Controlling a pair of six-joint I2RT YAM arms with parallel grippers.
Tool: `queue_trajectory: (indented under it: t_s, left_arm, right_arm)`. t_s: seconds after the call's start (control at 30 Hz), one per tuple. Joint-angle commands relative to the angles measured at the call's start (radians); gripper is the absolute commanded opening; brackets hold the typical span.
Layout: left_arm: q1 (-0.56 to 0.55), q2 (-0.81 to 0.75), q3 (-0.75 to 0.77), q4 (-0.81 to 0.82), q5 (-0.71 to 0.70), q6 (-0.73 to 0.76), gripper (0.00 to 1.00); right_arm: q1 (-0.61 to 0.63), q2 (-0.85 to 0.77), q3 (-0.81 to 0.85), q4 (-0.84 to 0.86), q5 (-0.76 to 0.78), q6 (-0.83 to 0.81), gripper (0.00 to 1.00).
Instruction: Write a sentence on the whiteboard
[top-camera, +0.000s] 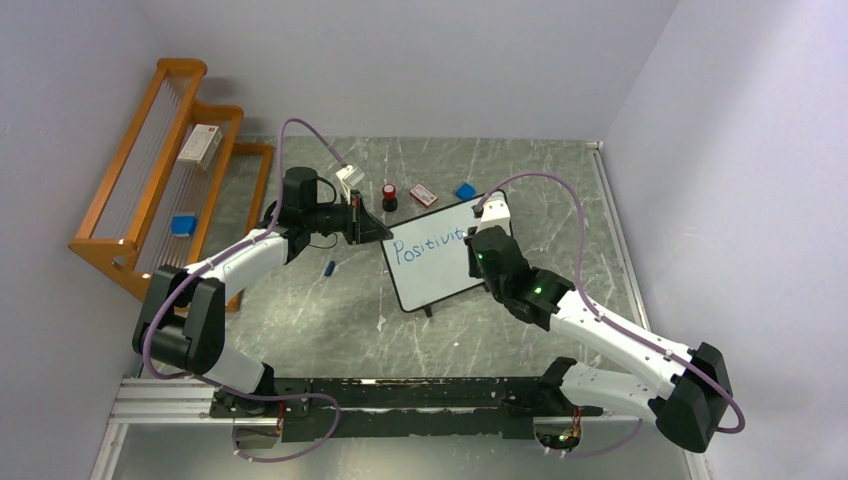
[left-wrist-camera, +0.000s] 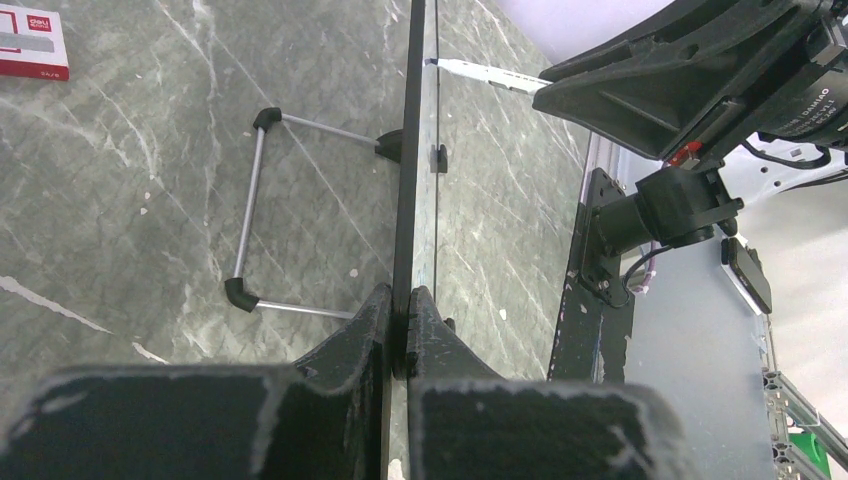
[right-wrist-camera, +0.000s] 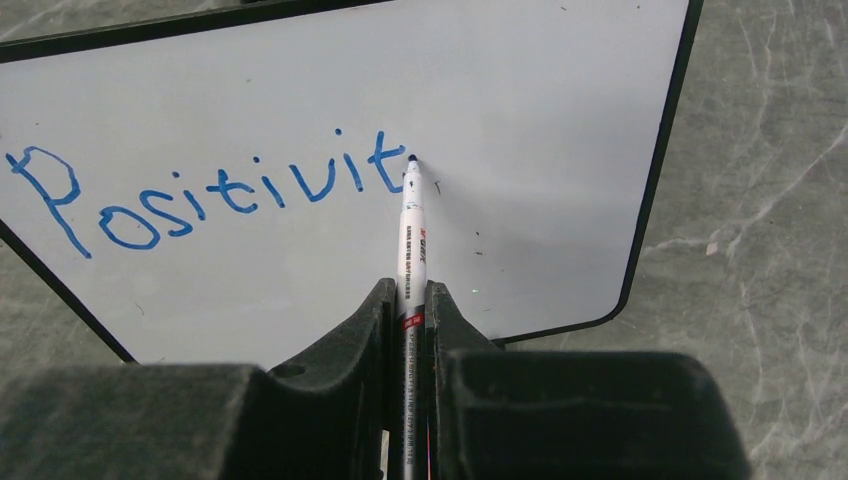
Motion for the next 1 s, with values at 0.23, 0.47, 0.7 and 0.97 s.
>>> queue_trajectory:
  t_s: [0.23, 0.47, 0.7, 0.97]
  left_arm:
    - [-0.003, 0.035, -0.006, -0.069, -0.047, 0.053, 0.05]
    - [-0.003, 0.036, -0.006, -0.070, -0.049, 0.054, 0.05]
    - [-0.003, 0.038, -0.005, -0.072, -0.049, 0.054, 0.05]
    - [-0.003, 0.037, -0.005, -0.074, -0.051, 0.058, 0.05]
  right_arm:
    - [-0.025, -0.005, -0.011, 0.016, 0.030, -0.005, 0.00]
    - [-0.026, -0.005, -0.016, -0.007, -0.008, 0.000, 0.00]
    - [-0.026, -0.016, -0.020, -0.044, -0.026, 0.004, 0.00]
    - [-0.026, -0.014, -0.022, -0.056, -0.026, -0.001, 0.00]
